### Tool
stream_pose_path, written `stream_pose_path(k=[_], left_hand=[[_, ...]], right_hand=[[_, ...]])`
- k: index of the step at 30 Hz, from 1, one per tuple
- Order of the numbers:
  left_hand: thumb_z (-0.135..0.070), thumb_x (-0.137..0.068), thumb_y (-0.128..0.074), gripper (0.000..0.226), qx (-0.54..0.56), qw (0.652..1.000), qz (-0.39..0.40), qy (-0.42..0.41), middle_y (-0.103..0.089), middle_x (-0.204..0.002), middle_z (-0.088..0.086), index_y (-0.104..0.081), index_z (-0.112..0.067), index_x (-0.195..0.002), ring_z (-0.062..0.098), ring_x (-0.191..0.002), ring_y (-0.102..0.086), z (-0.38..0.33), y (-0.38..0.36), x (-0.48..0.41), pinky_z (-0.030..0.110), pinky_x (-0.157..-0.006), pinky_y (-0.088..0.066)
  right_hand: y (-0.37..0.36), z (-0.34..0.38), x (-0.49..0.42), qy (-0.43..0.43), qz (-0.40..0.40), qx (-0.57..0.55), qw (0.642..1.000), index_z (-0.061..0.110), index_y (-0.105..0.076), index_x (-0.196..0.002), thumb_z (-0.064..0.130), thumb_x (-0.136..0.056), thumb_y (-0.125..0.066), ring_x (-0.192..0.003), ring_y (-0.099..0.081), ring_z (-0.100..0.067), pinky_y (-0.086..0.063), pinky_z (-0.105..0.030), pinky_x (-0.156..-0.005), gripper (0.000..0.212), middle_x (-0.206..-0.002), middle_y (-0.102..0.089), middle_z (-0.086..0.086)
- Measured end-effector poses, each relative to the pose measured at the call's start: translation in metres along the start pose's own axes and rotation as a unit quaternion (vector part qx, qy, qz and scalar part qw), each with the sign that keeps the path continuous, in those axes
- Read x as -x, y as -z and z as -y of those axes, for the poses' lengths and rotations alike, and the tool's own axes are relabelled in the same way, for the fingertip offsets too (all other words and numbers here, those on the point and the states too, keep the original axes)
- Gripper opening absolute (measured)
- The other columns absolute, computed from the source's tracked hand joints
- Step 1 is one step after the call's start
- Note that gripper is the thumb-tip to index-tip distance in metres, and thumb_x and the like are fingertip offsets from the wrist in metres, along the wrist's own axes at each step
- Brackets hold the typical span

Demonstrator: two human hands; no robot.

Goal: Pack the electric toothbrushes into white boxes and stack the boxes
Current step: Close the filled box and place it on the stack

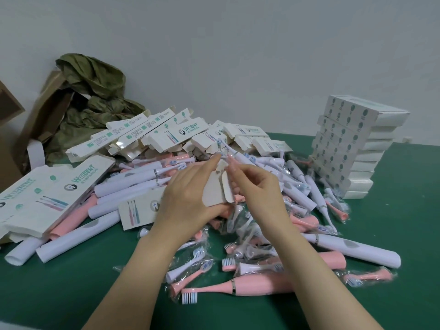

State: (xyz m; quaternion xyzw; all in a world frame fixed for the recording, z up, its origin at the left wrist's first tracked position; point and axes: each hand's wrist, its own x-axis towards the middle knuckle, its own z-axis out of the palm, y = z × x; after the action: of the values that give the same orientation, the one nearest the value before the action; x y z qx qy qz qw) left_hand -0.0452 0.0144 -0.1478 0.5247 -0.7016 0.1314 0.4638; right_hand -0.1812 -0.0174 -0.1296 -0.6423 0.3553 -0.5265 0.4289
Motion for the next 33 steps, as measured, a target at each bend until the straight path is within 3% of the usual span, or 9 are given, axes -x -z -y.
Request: stream_pose_path(k=[2, 4, 6, 7, 12, 18, 21, 29, 33], left_hand=[[-0.029, -0.059, -0.085, 0.082, 0.017, 0.999, -0.019, 0.022, -0.063, -0.107, 0.005, -0.053, -0.008, -0.131, 0.011, -0.099, -0.043, -0.001, 0.001, -0.001, 0.027, -0.086, -0.034], [-0.028, -0.060, -0.086, 0.077, 0.026, 0.999, -0.024, 0.031, -0.055, -0.107, -0.008, -0.055, -0.011, -0.129, 0.007, -0.100, -0.042, -0.001, 0.002, 0.000, 0.030, -0.084, -0.032], [-0.028, -0.057, -0.089, 0.080, 0.027, 0.999, 0.010, 0.017, -0.046, -0.112, -0.015, -0.054, -0.017, -0.129, 0.000, -0.103, -0.038, 0.003, 0.004, 0.001, 0.026, -0.088, -0.029], [-0.030, -0.057, -0.088, 0.083, 0.031, 0.999, 0.042, 0.008, -0.046, -0.117, -0.017, -0.052, -0.020, -0.131, -0.004, -0.107, -0.035, 0.005, 0.005, 0.001, 0.026, -0.093, -0.029], [-0.023, -0.066, -0.075, 0.065, 0.044, 0.993, 0.106, -0.035, -0.055, -0.130, -0.002, -0.055, -0.018, -0.128, 0.014, -0.122, -0.044, 0.012, 0.004, -0.003, 0.037, -0.102, -0.035], [-0.039, -0.066, -0.061, 0.040, -0.003, 1.000, 0.018, 0.018, -0.057, -0.098, -0.009, -0.059, -0.020, -0.102, 0.011, -0.089, -0.051, -0.005, -0.012, -0.013, 0.028, -0.074, -0.039], [-0.034, -0.068, -0.063, 0.027, -0.019, 0.998, -0.030, 0.056, -0.054, -0.083, -0.009, -0.056, -0.018, -0.087, 0.016, -0.077, -0.051, -0.011, -0.019, -0.019, 0.027, -0.066, -0.033], [-0.029, -0.074, -0.047, 0.017, -0.010, 0.994, -0.083, 0.065, -0.050, -0.074, -0.008, -0.054, -0.015, -0.079, 0.016, -0.069, -0.046, -0.017, -0.017, -0.019, 0.029, -0.060, -0.035], [-0.027, -0.074, -0.056, 0.018, 0.004, 0.999, 0.018, 0.050, -0.051, -0.089, -0.007, -0.055, -0.016, -0.089, 0.020, -0.087, -0.050, -0.011, -0.015, -0.018, 0.033, -0.074, -0.041]], right_hand=[[0.000, -0.001, 0.001, 0.006, 0.028, 0.008, 1.000, 0.024, -0.073, -0.085, 0.030, -0.087, -0.067, -0.083, -0.066, -0.003, -0.054, -0.024, -0.070, 0.008, -0.080, -0.070, 0.018], [-0.002, -0.003, 0.002, 0.020, 0.037, 0.022, 0.999, 0.012, -0.071, -0.085, 0.024, -0.087, -0.064, -0.078, -0.065, -0.023, -0.054, -0.042, -0.072, 0.014, -0.078, -0.070, -0.003], [-0.004, -0.003, 0.003, 0.023, 0.019, 0.027, 0.999, -0.004, -0.063, -0.084, 0.024, -0.090, -0.059, -0.067, -0.053, -0.028, -0.045, -0.042, -0.067, 0.030, -0.083, -0.060, -0.032], [-0.003, -0.003, 0.004, 0.014, 0.008, 0.018, 1.000, -0.006, -0.063, -0.085, 0.025, -0.092, -0.058, -0.067, -0.050, -0.025, -0.042, -0.039, -0.067, 0.033, -0.085, -0.058, -0.035], [0.005, -0.004, 0.002, -0.061, -0.002, -0.065, 0.996, 0.012, -0.073, -0.083, 0.019, -0.093, -0.059, -0.068, -0.062, -0.013, -0.051, -0.027, -0.065, 0.018, -0.073, -0.069, -0.003], [0.003, -0.004, 0.003, -0.073, 0.007, -0.117, 0.990, 0.007, -0.071, -0.101, 0.023, -0.093, -0.059, -0.078, -0.062, -0.024, -0.052, -0.043, -0.082, 0.021, -0.089, -0.069, -0.018], [0.000, -0.008, 0.002, -0.077, 0.008, -0.163, 0.984, 0.016, -0.071, -0.086, 0.022, -0.098, -0.052, -0.061, -0.060, -0.009, -0.052, -0.026, -0.063, 0.024, -0.068, -0.066, 0.001], [-0.006, -0.010, 0.004, -0.110, 0.058, -0.279, 0.952, 0.022, -0.072, -0.070, 0.016, -0.100, -0.045, -0.049, -0.053, -0.005, -0.045, -0.019, -0.049, 0.040, -0.051, -0.053, 0.009], [-0.010, -0.012, 0.006, -0.126, 0.010, -0.234, 0.964, 0.015, -0.072, -0.099, 0.014, -0.098, -0.050, -0.065, -0.065, -0.010, -0.050, -0.022, -0.055, 0.021, -0.081, -0.071, -0.003]])
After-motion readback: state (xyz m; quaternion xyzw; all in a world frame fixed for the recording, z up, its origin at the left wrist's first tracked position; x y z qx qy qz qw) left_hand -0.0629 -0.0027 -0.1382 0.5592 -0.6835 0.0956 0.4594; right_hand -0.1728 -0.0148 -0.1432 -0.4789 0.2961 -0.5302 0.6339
